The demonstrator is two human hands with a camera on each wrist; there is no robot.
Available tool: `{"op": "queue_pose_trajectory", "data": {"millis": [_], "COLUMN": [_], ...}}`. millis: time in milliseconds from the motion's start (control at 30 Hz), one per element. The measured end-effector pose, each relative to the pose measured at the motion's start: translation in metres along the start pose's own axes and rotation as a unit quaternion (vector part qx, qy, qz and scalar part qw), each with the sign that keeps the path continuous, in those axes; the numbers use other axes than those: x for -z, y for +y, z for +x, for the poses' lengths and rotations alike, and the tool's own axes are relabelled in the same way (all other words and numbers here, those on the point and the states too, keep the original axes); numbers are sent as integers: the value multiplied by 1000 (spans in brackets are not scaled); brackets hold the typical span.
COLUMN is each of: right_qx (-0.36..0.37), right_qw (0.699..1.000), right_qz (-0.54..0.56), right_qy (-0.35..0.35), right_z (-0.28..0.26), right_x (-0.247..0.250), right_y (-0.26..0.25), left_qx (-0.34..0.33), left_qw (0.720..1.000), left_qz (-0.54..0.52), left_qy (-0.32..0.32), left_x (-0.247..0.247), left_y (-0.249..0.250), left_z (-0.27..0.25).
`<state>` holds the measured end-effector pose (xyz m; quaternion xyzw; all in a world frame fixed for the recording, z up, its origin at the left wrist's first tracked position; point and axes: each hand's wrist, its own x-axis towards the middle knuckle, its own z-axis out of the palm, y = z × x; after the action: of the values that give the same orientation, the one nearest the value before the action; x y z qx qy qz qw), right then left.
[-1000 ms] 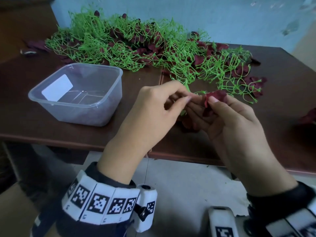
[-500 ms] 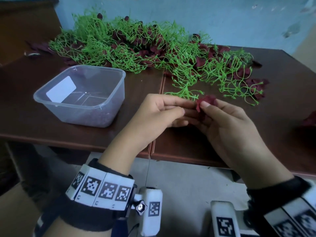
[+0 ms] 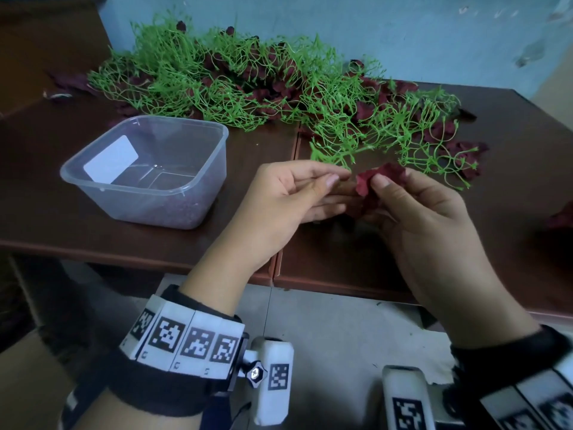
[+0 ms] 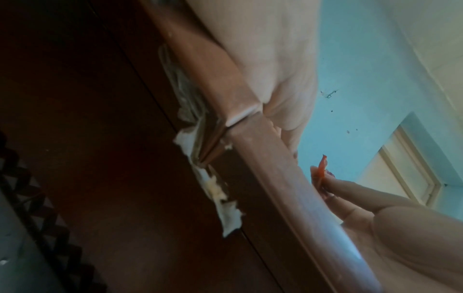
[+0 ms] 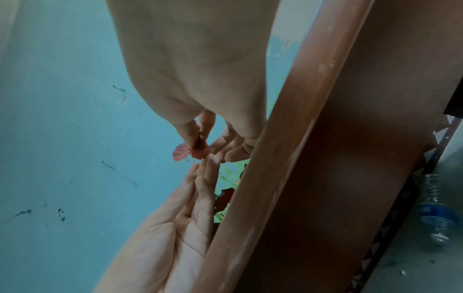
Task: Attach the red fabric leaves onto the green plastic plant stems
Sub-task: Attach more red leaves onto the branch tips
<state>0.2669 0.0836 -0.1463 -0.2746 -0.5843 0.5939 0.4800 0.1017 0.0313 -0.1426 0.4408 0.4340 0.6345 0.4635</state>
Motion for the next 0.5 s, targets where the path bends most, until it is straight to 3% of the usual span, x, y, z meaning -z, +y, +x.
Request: {"op": "queue_pose_trajectory", "data": {"millis": [200, 367, 500], "right_qx": [13, 18, 9], "right_qw": [1000, 1000, 1000], "right_qz": [-10, 5, 16], "right_qy": [-5, -12, -17], "right_z": [-1, 0, 0], "right_x": [-4, -4, -4], "right_y": [-1, 0, 1], "left_qx": [3, -23, -32], "left_qw": [999, 996, 999], "left_qz": [-20, 73, 25], "left_qy": [32, 35, 32], "left_x": [-2, 1, 4], "left_y": [1, 1, -3], "left_z": [1, 2, 4]}}
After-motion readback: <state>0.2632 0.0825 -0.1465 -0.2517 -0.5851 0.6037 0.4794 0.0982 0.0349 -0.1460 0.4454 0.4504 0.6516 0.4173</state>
